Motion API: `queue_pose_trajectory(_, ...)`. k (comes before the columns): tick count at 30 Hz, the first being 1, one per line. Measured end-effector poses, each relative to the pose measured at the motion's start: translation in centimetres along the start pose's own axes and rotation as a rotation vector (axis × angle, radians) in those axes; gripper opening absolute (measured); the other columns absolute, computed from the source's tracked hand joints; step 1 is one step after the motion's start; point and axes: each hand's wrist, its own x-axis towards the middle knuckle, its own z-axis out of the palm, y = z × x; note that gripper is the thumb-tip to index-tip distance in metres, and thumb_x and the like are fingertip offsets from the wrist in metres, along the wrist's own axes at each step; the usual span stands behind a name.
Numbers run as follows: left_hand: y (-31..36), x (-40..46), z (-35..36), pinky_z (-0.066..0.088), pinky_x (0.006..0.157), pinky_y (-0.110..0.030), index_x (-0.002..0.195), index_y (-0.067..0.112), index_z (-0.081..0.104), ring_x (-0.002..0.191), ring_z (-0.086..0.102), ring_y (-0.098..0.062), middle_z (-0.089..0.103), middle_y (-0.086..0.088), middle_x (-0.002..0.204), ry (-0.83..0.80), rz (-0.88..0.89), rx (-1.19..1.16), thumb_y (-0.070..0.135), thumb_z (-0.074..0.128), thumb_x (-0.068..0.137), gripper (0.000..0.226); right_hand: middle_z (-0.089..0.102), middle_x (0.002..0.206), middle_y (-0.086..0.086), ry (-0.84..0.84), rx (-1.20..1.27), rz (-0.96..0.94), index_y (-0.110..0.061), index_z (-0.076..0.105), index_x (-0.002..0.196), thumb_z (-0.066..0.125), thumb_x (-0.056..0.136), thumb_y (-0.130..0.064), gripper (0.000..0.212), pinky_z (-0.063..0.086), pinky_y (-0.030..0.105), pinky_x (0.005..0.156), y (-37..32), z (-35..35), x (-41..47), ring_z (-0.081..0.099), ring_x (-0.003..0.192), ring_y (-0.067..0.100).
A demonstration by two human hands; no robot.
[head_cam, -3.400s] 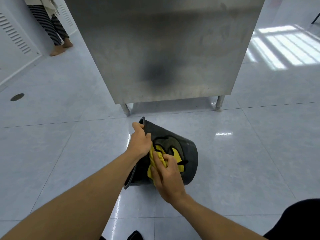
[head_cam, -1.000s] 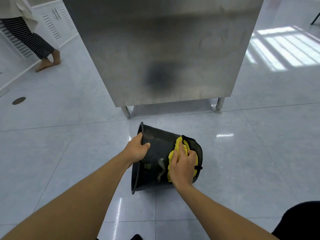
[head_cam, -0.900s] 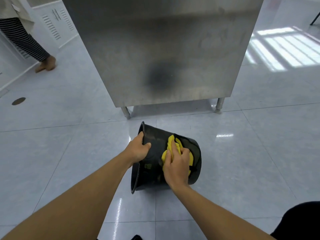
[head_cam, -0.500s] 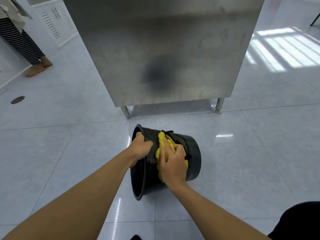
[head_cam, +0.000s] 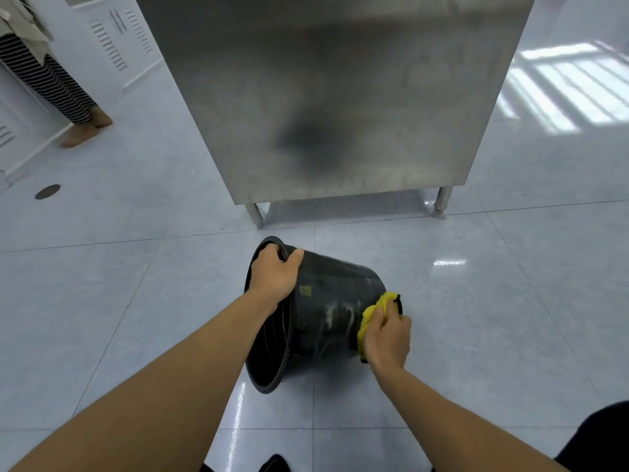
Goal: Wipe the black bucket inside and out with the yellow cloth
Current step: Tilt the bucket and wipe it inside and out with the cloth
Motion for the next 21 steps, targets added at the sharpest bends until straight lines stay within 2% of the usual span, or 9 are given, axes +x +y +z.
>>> queue_pose_trajectory(3,-0.6,0.8,0.0,0.053,0.080,-0.044,0.107,-0.001,0.056,0.083,0.057,-0.030,0.056,-0.012,0.086,-0.066,-0.056,0.012,0.035,0.040,0.104,0.040,0.046,0.116,0.009,-0.019,0.084,-0.128,-0.026,0.046,0.147,0.038,0.105,-0.033,0.044,0.047,0.041,0.090,-2.4,0.6,-1.6,0.056,0.093,0.026)
queue_pose_trajectory(5,-0.7,1.1,0.0,0.052,0.088,-0.046,0.124,-0.001,0.051,0.094,0.059,-0.033,0.059,-0.019,0.101,-0.104,-0.107,-0.003,0.035,0.034,0.104,0.044,0.044,0.111,0.005,-0.036,0.122,-0.239,-0.027,0.042,0.150,0.041,0.105,-0.032,0.046,0.043,0.034,0.085,-4.1,1.0,-2.9,0.051,0.089,0.020)
queue_pose_trajectory(6,-0.7,1.2,-0.1,0.050,0.094,-0.048,0.132,0.002,0.048,0.107,0.059,-0.037,0.059,-0.023,0.116,-0.120,-0.136,-0.011,0.037,0.032,0.104,0.047,0.044,0.109,0.003,-0.056,0.138,-0.302,-0.028,0.042,0.150,0.042,0.105,-0.034,0.046,0.044,0.032,0.083,-4.8,1.3,-3.6,0.051,0.088,0.018)
queue_pose_trajectory(8,-0.5,1.0,-0.3,0.044,0.106,-0.052,0.152,0.016,0.031,0.129,0.050,-0.038,0.050,-0.016,0.144,-0.170,-0.186,-0.037,0.037,0.030,0.102,0.054,0.045,0.105,0.000,-0.103,0.172,-0.425,-0.028,0.044,0.150,0.042,0.104,-0.037,0.046,0.045,0.024,0.081,-6.1,1.7,-4.8,0.054,0.087,0.012)
queue_pose_trajectory(10,0.0,0.4,-0.4,0.040,0.110,-0.053,0.159,0.030,0.010,0.136,0.044,-0.036,0.041,-0.009,0.153,-0.261,-0.196,-0.075,0.032,0.033,0.101,0.063,0.046,0.103,-0.002,-0.140,0.214,-0.502,-0.028,0.045,0.148,0.042,0.104,-0.038,0.045,0.041,0.011,0.077,-7.2,2.2,-5.6,0.053,0.087,0.004)
queue_pose_trajectory(11,0.2,0.1,-0.5,0.039,0.111,-0.051,0.159,0.033,0.005,0.137,0.042,-0.035,0.037,-0.008,0.156,-0.310,-0.190,-0.072,0.030,0.035,0.099,0.067,0.046,0.103,-0.002,-0.153,0.235,-0.514,-0.027,0.046,0.148,0.042,0.104,-0.039,0.045,0.041,0.010,0.075,-7.6,2.3,-6.0,0.053,0.088,0.003)
queue_pose_trajectory(15,0.7,-0.6,-1.0,0.045,0.104,-0.050,0.156,0.026,0.009,0.122,0.051,-0.032,0.044,-0.013,0.143,-0.434,-0.168,0.035,0.025,0.045,0.090,0.076,0.047,0.104,-0.002,-0.170,0.291,-0.563,-0.025,0.048,0.145,0.042,0.106,-0.038,0.042,0.046,0.012,0.076,-8.5,2.5,-6.9,0.054,0.089,0.004)
queue_pose_trajectory(18,1.0,-0.8,-1.4,0.054,0.092,-0.044,0.144,0.018,0.015,0.106,0.057,-0.025,0.050,-0.011,0.119,-0.448,-0.178,0.006,0.016,0.051,0.089,0.065,0.046,0.107,-0.003,-0.158,0.284,-0.615,-0.024,0.047,0.147,0.042,0.106,-0.038,0.043,0.050,0.016,0.077,-8.6,2.3,-6.7,0.055,0.091,0.006)
queue_pose_trajectory(21,1.2,-1.1,-1.7,0.056,0.079,-0.043,0.134,0.017,0.025,0.095,0.060,-0.025,0.054,-0.014,0.109,-0.484,-0.153,-0.010,0.012,0.059,0.074,0.069,0.044,0.109,-0.002,-0.115,0.249,-0.624,-0.027,0.038,0.152,0.041,0.104,-0.041,0.050,0.049,0.019,0.079,-8.5,2.1,-5.8,0.053,0.092,0.009)
